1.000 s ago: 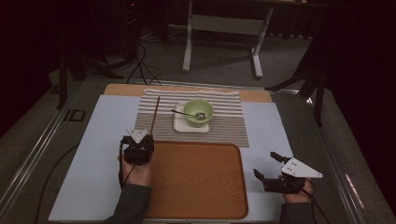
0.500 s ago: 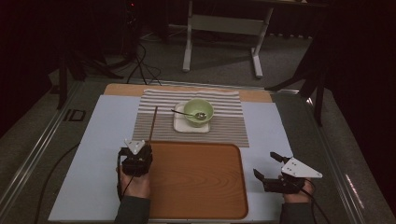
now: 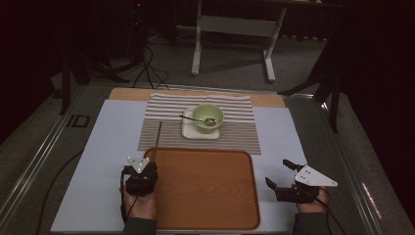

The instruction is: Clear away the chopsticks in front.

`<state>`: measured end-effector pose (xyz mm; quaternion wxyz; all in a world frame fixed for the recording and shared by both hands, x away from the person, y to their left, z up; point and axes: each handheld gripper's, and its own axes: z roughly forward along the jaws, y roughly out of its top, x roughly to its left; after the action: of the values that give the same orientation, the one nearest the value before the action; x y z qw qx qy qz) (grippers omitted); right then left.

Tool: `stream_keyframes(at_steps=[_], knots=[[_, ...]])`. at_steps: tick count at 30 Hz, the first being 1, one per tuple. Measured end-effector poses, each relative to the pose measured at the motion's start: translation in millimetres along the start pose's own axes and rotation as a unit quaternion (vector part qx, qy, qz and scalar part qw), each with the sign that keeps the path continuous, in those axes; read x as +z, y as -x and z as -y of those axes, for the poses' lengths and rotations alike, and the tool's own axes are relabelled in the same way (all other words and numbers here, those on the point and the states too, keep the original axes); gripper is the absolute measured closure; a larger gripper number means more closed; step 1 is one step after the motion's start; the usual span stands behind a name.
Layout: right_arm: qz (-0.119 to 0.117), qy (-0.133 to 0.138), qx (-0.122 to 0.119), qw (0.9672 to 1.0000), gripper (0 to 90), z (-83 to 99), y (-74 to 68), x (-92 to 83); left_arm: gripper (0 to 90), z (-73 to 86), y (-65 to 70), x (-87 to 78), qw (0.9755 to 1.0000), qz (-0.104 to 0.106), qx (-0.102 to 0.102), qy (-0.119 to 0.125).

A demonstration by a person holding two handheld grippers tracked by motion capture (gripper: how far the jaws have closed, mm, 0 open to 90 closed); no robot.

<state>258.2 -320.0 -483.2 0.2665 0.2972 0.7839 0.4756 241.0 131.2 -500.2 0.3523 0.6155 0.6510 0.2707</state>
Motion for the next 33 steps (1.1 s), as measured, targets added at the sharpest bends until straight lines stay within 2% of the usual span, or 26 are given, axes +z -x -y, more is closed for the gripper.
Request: stream_keyframes(at_steps=[16,33], knots=[[0.0,0.0,0.0,1.0,10.6,-0.2,-0.2,-0.1,85.1,21.7,-0.2,-7.1,0.9999,-0.001,-0.01,-0.01],[-0.001,0.001,0.0,1.0,10.6,-0.3,-0.4,0.0,85.2,35.8,-1.7,-15.3,0.9996,-0.005,-0.016,-0.023]])
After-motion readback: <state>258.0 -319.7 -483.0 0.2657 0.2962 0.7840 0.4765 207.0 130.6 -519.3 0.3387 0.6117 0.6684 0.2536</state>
